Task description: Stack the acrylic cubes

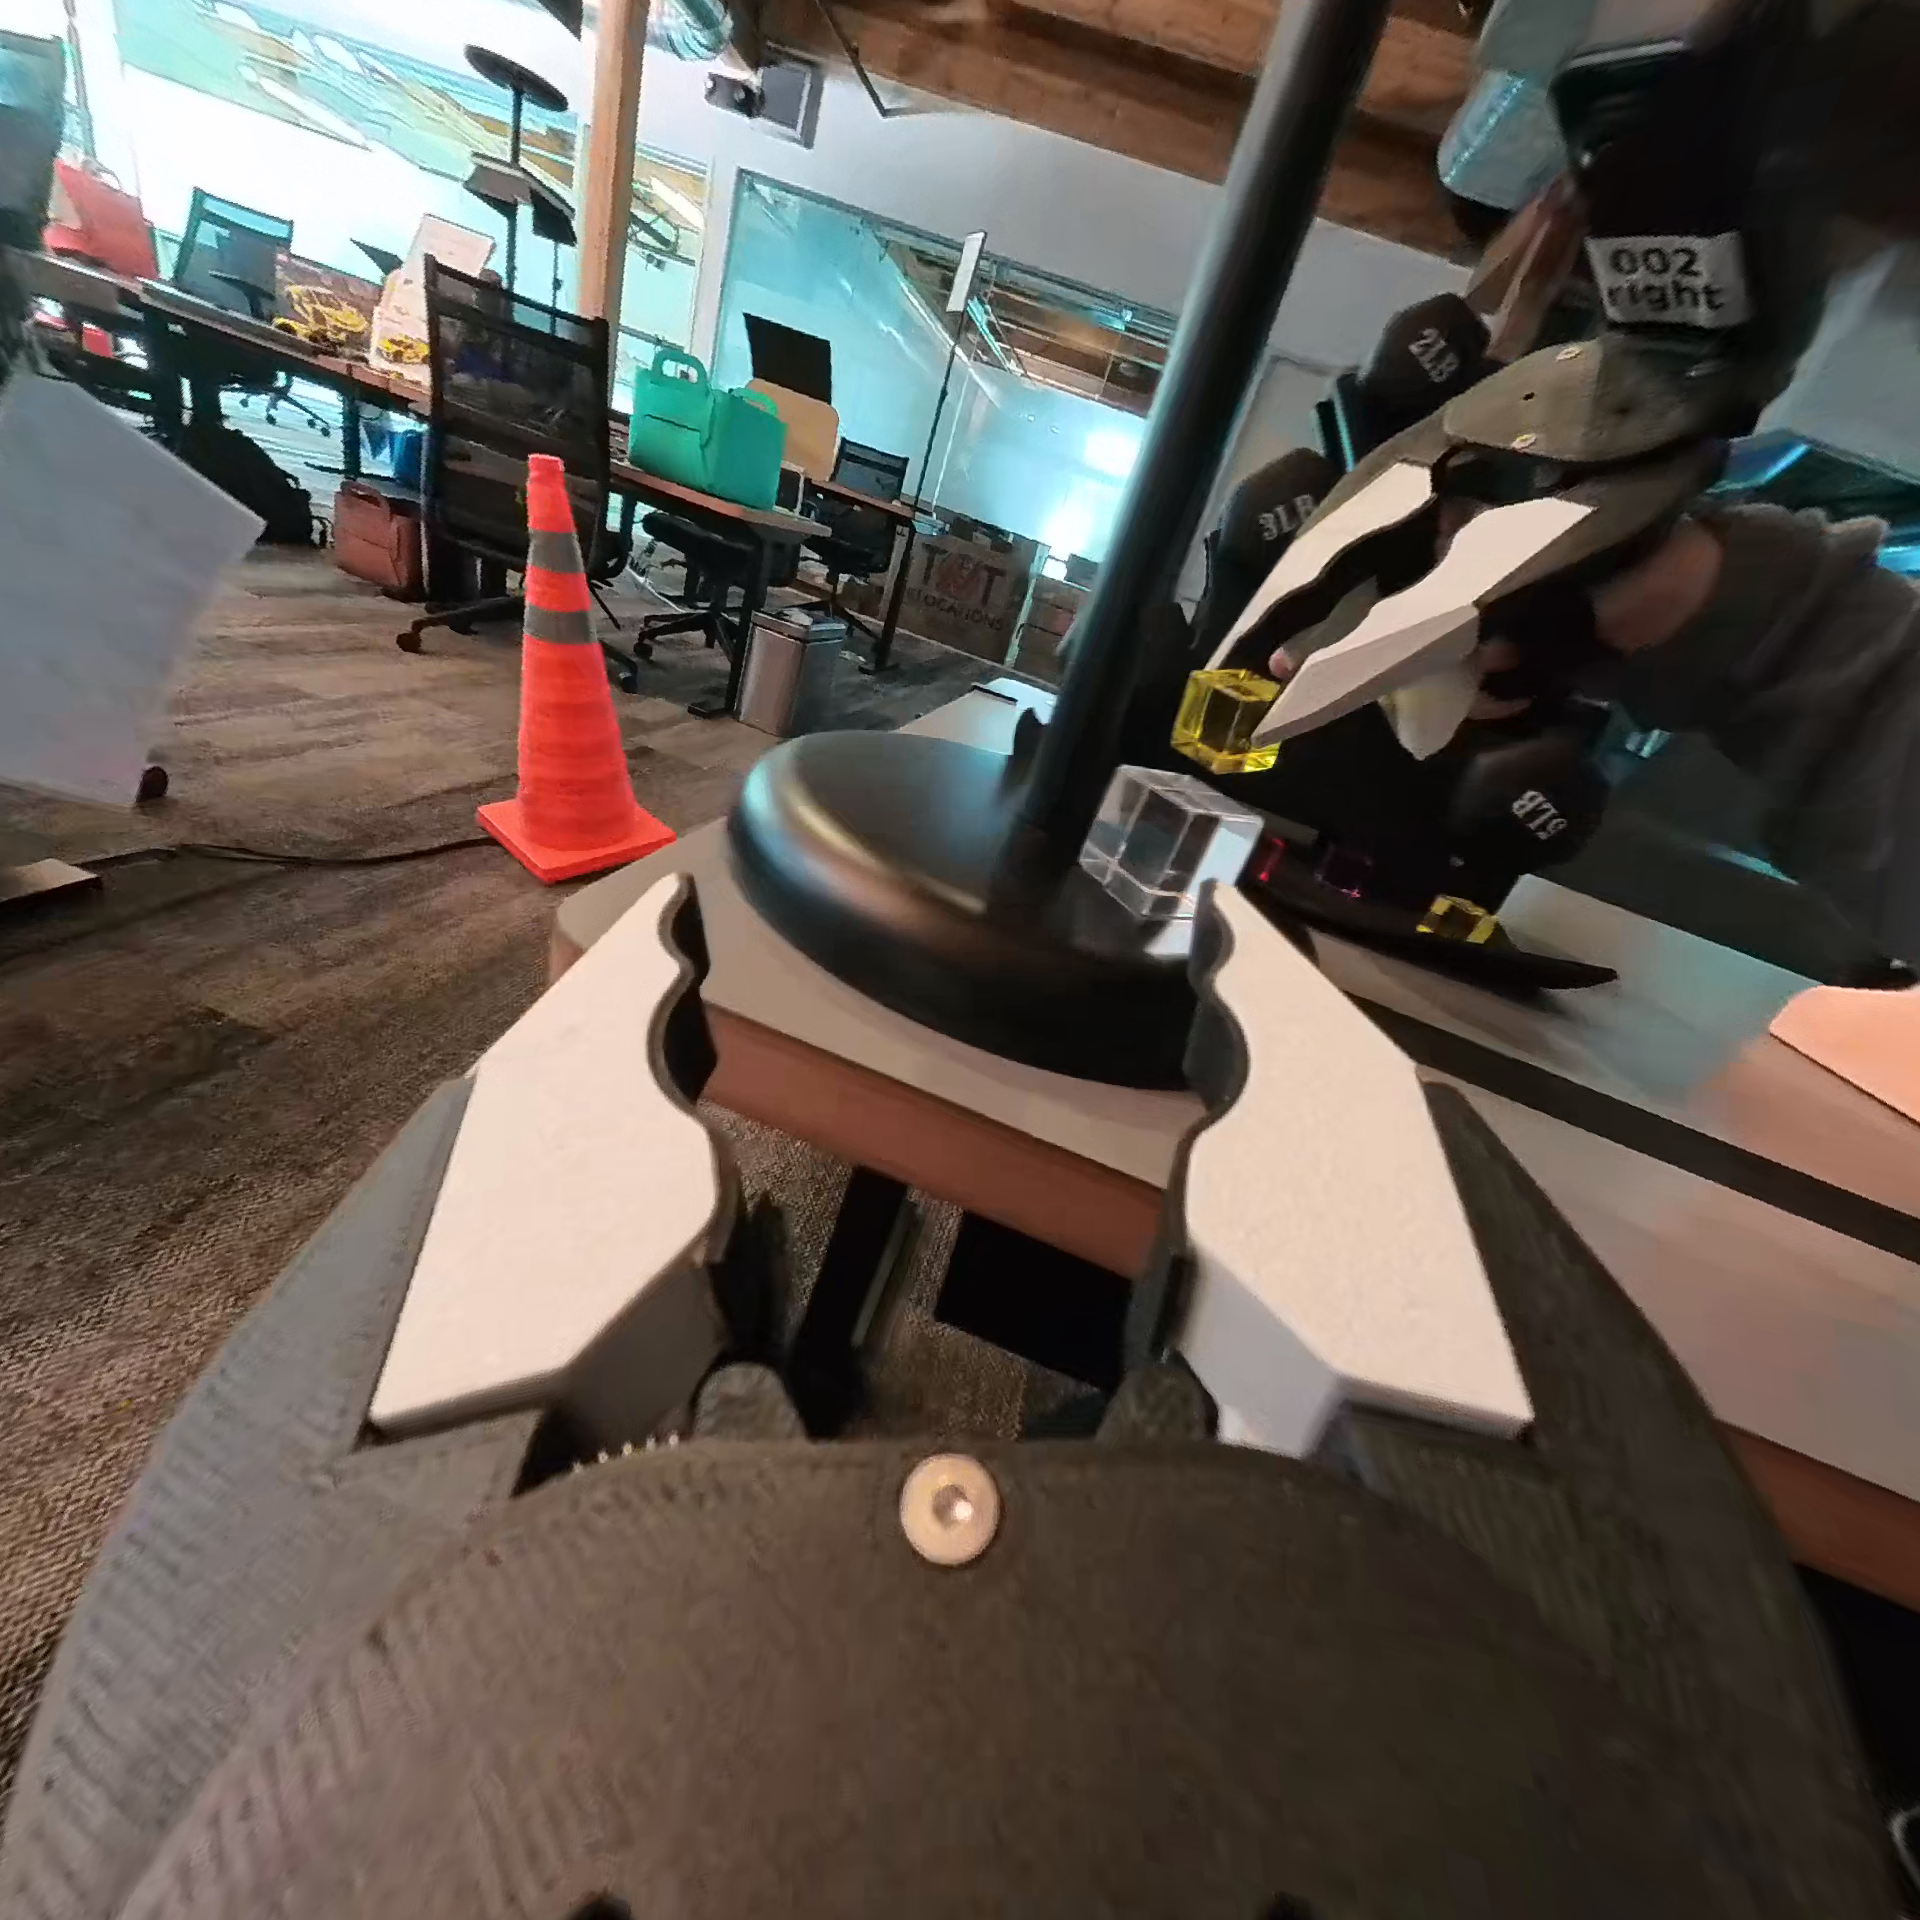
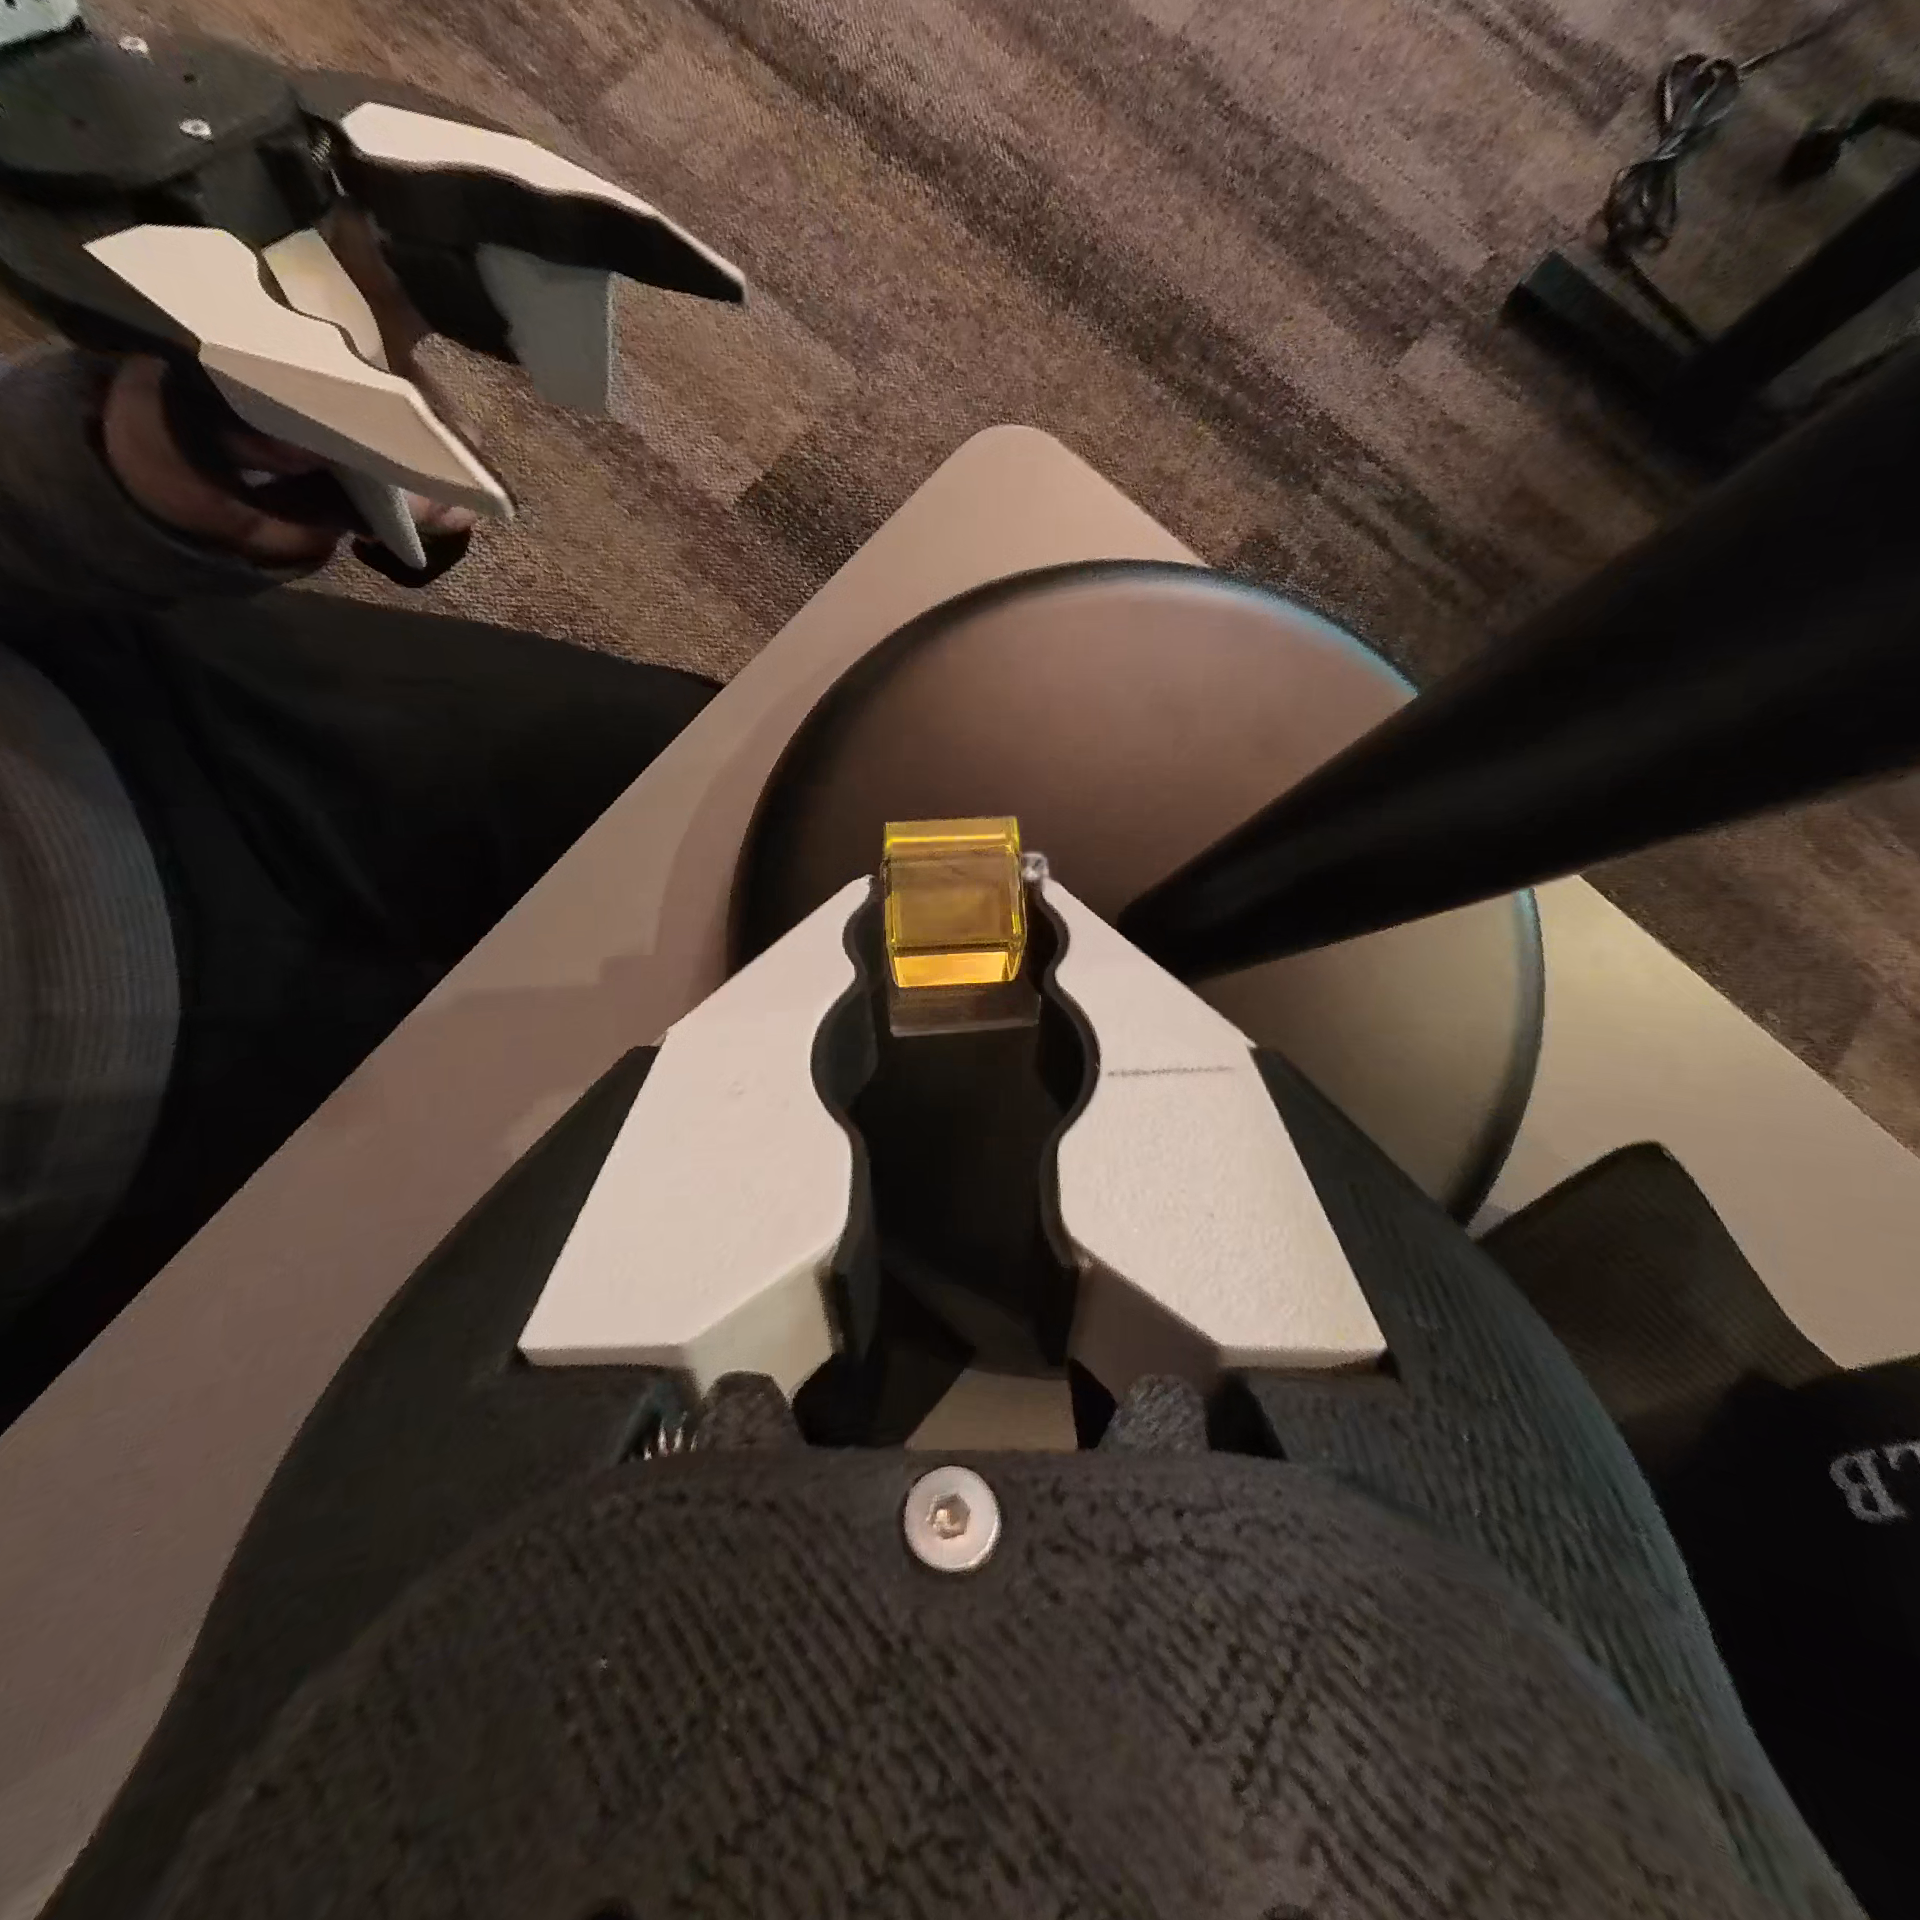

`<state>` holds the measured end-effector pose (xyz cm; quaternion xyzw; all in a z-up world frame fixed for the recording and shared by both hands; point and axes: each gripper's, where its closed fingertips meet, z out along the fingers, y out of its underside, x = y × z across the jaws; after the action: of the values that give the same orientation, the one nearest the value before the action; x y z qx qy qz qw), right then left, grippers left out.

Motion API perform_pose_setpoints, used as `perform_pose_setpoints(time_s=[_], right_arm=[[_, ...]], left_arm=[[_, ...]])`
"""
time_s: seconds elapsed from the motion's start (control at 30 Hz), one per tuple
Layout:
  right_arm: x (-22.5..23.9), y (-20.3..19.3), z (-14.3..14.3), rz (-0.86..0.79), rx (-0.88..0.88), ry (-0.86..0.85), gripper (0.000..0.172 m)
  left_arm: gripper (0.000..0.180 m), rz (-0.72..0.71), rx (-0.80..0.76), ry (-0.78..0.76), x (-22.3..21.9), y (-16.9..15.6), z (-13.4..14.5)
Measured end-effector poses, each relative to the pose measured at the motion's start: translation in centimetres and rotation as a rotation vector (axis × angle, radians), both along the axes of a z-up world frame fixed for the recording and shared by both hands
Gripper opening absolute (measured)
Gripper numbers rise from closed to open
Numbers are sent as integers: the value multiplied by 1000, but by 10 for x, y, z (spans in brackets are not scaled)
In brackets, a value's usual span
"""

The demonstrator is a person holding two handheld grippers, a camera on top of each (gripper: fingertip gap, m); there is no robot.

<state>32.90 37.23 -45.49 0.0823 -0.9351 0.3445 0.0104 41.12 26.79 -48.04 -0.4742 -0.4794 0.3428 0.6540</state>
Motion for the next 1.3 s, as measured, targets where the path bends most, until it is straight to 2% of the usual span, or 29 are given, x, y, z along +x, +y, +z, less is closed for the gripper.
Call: perform_pose_setpoints(time_s=[0.23,0.6,0.63,0.7,0.77,0.87,0.97,1.03,1.17,1.3], right_arm=[[-2,1,-17,-20,11,-48,25],[-4,2,-16,-17,-10,-49,25],[-5,3,-15,-21,-10,-40,29],[-4,5,-5,-25,-65,-36,48],[-10,11,22,-76,-217,-35,52],[-53,44,46,-357,-379,13,50],[-103,101,23,-730,-316,99,48],[-115,129,-3,-873,-232,130,48],[-126,160,-49,-987,-85,186,49],[-136,168,-71,-1014,-35,184,47]], left_arm=[[92,-1,7,1,-1,-2,-1],[92,-5,3,1,0,0,-1],[92,-4,3,1,0,0,-1],[92,-1,-1,1,1,-1,-1],[92,7,-3,5,2,-4,0],[93,16,3,4,2,-8,-1],[93,15,13,0,0,-10,-2],[93,8,18,-2,-1,-8,-3],[93,-10,9,-10,-3,0,-5],[93,-13,2,-10,-2,3,-5]])
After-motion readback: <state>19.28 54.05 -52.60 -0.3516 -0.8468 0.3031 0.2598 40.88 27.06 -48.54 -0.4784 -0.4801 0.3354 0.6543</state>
